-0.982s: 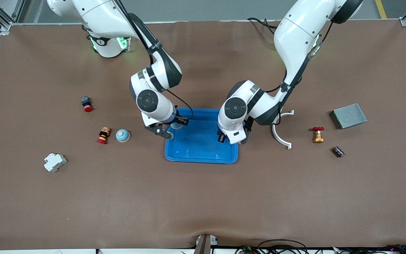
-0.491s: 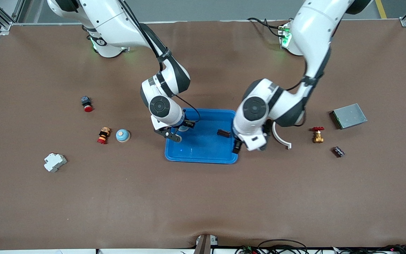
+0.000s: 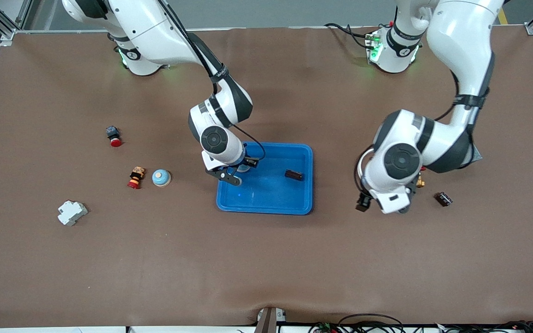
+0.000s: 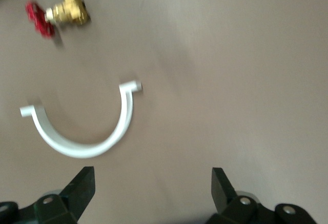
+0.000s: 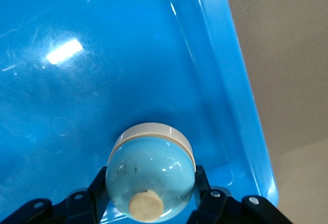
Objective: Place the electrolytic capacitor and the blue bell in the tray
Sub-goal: 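Release the capacitor into the tray while the right gripper lowers the bell, then grasp the second capacitor with the left gripper while the right gripper releases the bell, then grasp the second blue bell with the right gripper while the left gripper lifts the capacitor, then release the capacitor into the tray while the right gripper carries the bell, then lower the bell into the tray with the right gripper while the left gripper withdraws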
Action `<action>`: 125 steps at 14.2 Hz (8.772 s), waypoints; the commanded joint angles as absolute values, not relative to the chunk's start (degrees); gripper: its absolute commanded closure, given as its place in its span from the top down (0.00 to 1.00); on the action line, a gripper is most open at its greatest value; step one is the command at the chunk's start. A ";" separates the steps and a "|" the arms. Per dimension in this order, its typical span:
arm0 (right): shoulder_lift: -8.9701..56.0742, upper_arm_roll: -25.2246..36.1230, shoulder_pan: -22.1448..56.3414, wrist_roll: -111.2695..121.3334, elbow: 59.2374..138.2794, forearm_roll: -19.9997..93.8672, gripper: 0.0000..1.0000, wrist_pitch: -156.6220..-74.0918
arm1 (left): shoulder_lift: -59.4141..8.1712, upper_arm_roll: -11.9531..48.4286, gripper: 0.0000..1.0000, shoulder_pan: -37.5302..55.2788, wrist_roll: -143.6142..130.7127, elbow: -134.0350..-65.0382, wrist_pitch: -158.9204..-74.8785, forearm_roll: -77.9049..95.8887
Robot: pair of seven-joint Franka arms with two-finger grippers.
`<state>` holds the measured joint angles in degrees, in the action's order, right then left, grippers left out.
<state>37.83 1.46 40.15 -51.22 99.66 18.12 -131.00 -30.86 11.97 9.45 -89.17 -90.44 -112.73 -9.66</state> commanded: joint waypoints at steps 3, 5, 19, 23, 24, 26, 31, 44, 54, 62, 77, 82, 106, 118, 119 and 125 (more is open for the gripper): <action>38.67 2.20 40.96 -51.50 98.61 18.81 0.28 -131.04 | -29.71 12.57 1.00 0.99 -77.19 -92.55 -110.48 -15.55; 38.67 2.20 40.87 -51.15 98.61 18.63 0.76 -130.70 | -29.79 12.57 1.00 -2.53 -71.92 -93.42 -110.48 -16.25; 30.43 2.90 34.99 -36.77 94.57 9.58 1.00 -113.04 | -30.59 13.01 1.00 -17.67 -57.13 -107.04 -131.29 -21.36; 24.36 3.25 30.16 -23.59 94.92 6.26 1.00 -107.59 | -32.16 13.01 1.00 -18.98 -57.13 -109.33 -136.23 -21.45; 22.95 3.25 28.49 -20.77 95.36 4.41 1.00 -106.62 | -32.34 13.01 1.00 -18.98 -57.13 -109.42 -136.32 -21.45; 20.58 3.25 25.41 -14.62 97.37 3.26 1.00 -106.96 | -32.69 13.01 0.92 -18.98 -57.13 -109.42 -136.32 -21.45; 18.37 3.25 17.24 0.50 102.81 3.16 1.00 -111.07 | -33.57 13.01 0.54 -18.99 -57.13 -109.60 -137.11 -21.45; 20.83 3.25 15.38 5.45 116.71 3.08 1.00 -132.17 | -31.73 18.36 0.00 -18.28 -63.36 -107.15 -133.87 -20.04; 24.78 3.08 16.00 6.77 120.93 3.16 1.00 -139.13 | -33.13 27.60 0.00 -12.50 -83.31 -96.25 -123.84 -14.60; 27.42 2.99 16.00 6.77 121.38 3.16 1.00 -140.45 | -37.79 27.25 0.00 0.25 -94.12 -86.58 -123.84 -11.78; 27.69 2.90 16.08 6.16 120.32 3.69 0.17 -139.23 | -47.37 18.55 0.00 19.69 -105.46 -76.90 -128.75 -11.51; 26.98 2.81 16.08 4.49 116.02 3.96 0.17 -131.05 | -49.83 18.54 0.00 21.88 -106.52 -76.99 -129.29 -11.43; 35.94 2.55 31.72 -43.14 95.11 13.80 0.16 -127.97 | -24.01 17.49 1.00 5.91 -57.95 -77.34 -96.96 -11.51; 45.17 2.55 36.30 -49.13 84.29 13.89 0.14 -127.97 | -10.37 17.93 1.00 -11.68 -21.55 -80.51 -87.45 -4.66; 45.61 2.55 36.39 -49.13 84.20 13.89 0.14 -128.14 | -10.11 17.93 1.00 -12.30 -20.14 -80.42 -87.36 -4.48; 47.28 2.55 36.47 -49.48 84.20 13.89 0.15 -128.58 | -9.85 17.84 1.00 -12.13 -19.78 -79.10 -87.19 -5.10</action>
<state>45.85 2.34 36.25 -48.50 86.05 13.26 -128.96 -11.21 17.61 -11.90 -21.29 -78.36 -87.14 -5.42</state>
